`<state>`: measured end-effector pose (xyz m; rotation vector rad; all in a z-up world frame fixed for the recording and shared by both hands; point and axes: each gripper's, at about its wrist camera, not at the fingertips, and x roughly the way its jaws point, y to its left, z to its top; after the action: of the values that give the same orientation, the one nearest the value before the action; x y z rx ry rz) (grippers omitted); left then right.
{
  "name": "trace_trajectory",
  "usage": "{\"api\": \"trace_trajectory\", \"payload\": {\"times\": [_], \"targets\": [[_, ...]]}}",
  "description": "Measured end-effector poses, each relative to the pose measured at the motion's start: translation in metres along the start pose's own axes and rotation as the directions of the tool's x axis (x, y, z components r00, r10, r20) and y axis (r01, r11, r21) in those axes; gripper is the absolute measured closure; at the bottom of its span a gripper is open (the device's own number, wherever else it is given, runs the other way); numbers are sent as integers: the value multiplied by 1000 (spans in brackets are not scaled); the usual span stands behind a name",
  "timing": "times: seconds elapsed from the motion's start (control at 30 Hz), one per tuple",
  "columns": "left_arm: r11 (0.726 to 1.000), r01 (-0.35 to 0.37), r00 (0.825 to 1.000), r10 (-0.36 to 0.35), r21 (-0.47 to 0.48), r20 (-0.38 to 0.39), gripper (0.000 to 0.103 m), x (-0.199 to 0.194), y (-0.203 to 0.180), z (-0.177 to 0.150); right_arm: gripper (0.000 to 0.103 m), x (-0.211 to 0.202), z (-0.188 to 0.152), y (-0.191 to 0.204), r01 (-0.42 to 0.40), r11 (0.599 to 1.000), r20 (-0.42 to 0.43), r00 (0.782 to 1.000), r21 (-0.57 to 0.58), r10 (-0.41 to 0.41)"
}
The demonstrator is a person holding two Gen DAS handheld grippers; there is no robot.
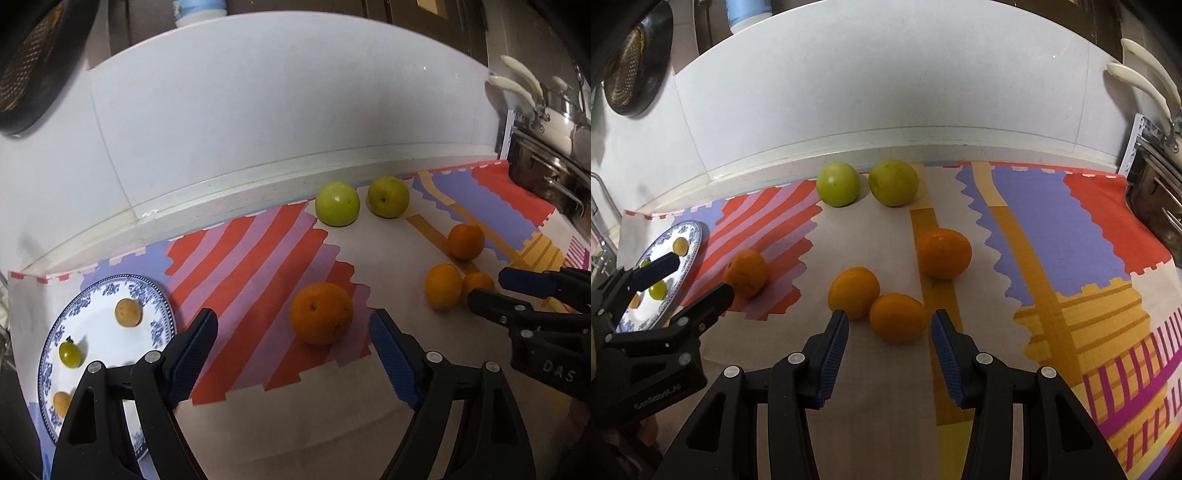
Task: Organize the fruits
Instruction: 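Move the left tool to the large orange while the right tool approaches a smaller orange, then close the left tool on the large orange while the right tool grasps the smaller orange, then carry both oranges in the two tools over the blue-patterned plate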
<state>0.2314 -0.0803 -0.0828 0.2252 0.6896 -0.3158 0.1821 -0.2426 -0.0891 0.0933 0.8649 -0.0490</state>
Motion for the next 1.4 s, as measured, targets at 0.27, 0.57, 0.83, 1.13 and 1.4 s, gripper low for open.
{"api": "trace_trajectory", "payload": {"times": [0.27,0.57,0.83,1.13,1.4], "targets": [[998,55,998,-55,-1,-39,40,19,-4,7,55,5,4,-4,13,1000,-2,1000,10,-13],[996,91,992,-91,-11,-85,56,31,-6,6,57,11,1,-8,8,1000,-6,1000,10,-8],[995,95,991,-96,-8,-88,61,34,-9,8,65,15,-1,-9,-10,1000,-13,1000,12,10],[995,99,994,-99,-18,-54,62,11,-3,11,65,2,3,-7,-15,1000,19,1000,10,15],[994,101,995,-102,-39,-11,62,-23,3,12,66,-20,7,5,-48,999,53,997,-16,49]]}}
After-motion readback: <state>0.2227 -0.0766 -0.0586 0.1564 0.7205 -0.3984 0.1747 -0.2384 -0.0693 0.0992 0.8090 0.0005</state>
